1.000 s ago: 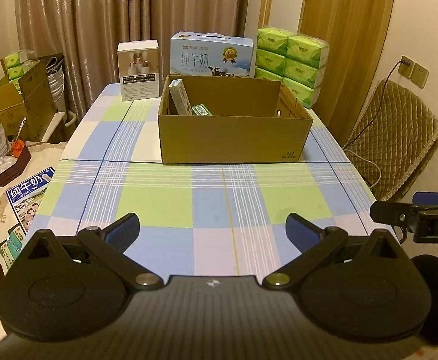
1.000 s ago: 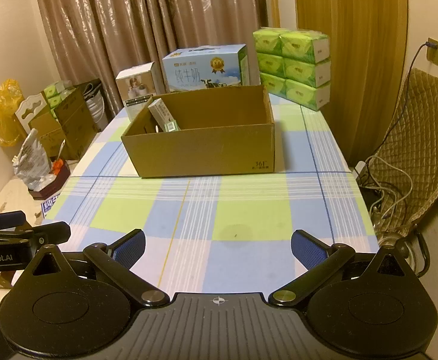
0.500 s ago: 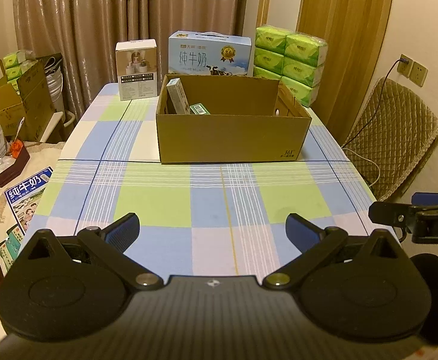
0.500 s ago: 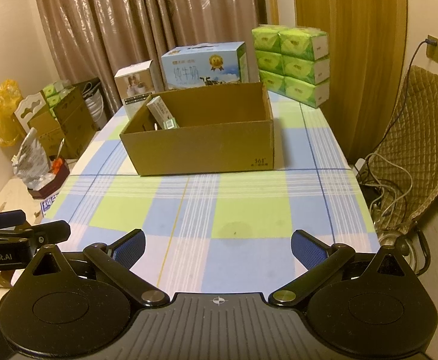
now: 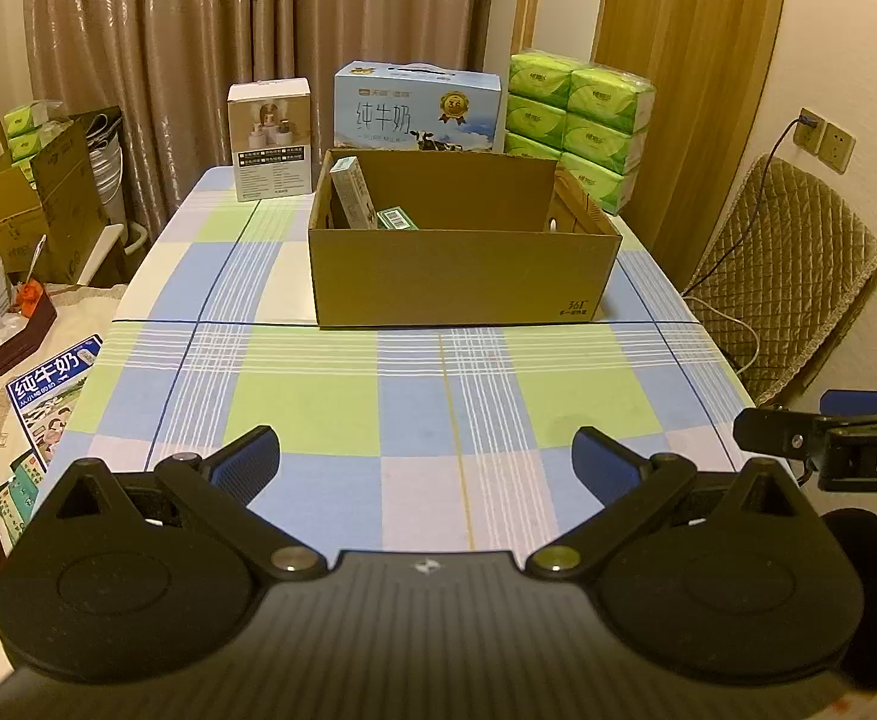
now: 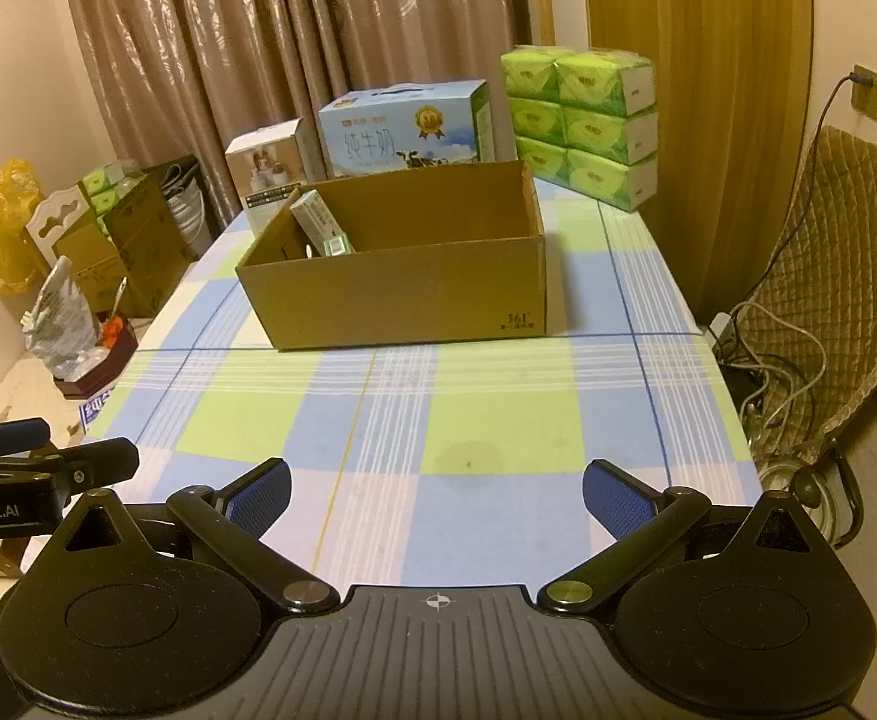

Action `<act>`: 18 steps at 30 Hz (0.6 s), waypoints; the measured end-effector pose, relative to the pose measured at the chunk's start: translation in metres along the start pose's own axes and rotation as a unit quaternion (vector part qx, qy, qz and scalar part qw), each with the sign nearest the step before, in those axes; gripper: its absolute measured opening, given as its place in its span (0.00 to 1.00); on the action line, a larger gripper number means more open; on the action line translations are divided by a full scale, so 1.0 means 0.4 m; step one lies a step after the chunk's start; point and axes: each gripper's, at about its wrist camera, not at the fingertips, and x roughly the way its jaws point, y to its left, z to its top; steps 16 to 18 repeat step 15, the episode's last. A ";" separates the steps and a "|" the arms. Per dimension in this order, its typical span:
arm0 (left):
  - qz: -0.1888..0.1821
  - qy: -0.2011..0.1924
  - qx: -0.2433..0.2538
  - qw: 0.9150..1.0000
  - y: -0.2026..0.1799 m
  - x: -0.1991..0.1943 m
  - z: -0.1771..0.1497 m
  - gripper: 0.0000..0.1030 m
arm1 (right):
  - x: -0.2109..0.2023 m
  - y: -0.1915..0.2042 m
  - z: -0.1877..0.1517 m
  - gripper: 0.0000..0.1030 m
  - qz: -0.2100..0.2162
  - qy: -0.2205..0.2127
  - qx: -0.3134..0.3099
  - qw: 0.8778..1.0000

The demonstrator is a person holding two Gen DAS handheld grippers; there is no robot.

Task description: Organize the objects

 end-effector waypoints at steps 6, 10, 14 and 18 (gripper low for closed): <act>0.000 0.000 -0.001 1.000 -0.001 0.000 0.000 0.99 | 0.000 0.000 0.000 0.98 0.000 0.000 0.000 1.000; 0.000 -0.001 -0.003 1.000 -0.002 0.000 0.000 0.99 | 0.000 -0.001 0.001 0.98 0.000 0.000 0.000 1.000; -0.005 -0.006 -0.001 1.000 -0.009 0.002 0.003 0.99 | 0.000 -0.003 0.003 0.98 0.001 0.000 0.001 1.000; -0.007 -0.010 -0.001 1.000 -0.010 0.002 0.004 0.99 | 0.000 -0.003 0.002 0.98 0.001 0.000 0.001 1.000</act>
